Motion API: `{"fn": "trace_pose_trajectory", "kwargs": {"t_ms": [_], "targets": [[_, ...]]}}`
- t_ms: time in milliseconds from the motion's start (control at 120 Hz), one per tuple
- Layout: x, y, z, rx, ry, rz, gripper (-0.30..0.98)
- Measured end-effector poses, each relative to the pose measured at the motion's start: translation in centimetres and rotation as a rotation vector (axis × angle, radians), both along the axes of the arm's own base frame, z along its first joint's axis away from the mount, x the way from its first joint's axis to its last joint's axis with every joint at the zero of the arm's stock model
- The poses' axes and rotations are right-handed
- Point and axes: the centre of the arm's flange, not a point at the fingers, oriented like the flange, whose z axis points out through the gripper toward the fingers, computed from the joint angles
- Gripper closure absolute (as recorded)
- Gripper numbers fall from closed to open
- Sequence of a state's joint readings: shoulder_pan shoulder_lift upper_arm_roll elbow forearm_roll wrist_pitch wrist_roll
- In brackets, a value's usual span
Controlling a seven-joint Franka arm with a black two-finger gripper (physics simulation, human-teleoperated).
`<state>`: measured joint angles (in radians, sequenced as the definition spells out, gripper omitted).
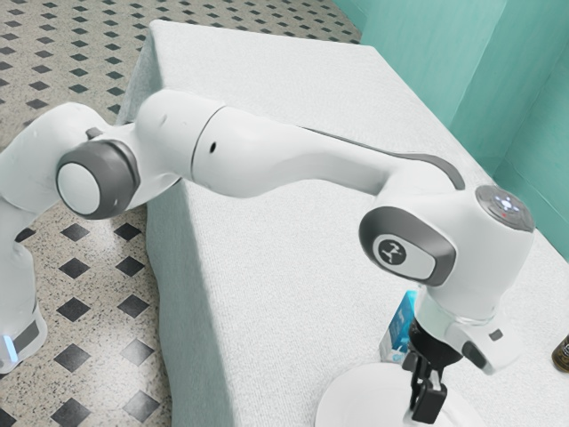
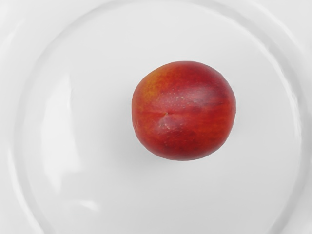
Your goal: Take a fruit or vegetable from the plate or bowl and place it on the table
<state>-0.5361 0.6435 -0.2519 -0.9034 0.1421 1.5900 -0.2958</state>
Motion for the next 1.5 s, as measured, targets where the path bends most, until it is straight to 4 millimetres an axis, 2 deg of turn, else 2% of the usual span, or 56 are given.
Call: {"fn": "trace_pose_trajectory", "kwargs": {"t_ms": [83,208,383,550,783,967,1500], "targets": [[-0.1,-1.3,0.1,-0.025,-0.01,-0.007,0.0],[1.3,-1.1,-1.5,-0.041,-0.025,0.003,0.0],[1.3,-1.8,-1.9,-0.056,-0.04,-0.021,0.0],[3.3,-1.6,-5.3,-0.067,-0.04,-0.047,0.0],[3.2,-2.9,-5.3,-0.102,-0.081,-0.112,0.0],[4.1,-1.9,-6.8,-0.12,-0.054,-0.106,0.0],[3.9,-2.5,-9.5,-0.165,-0.013,-0.136,0.0]]}}
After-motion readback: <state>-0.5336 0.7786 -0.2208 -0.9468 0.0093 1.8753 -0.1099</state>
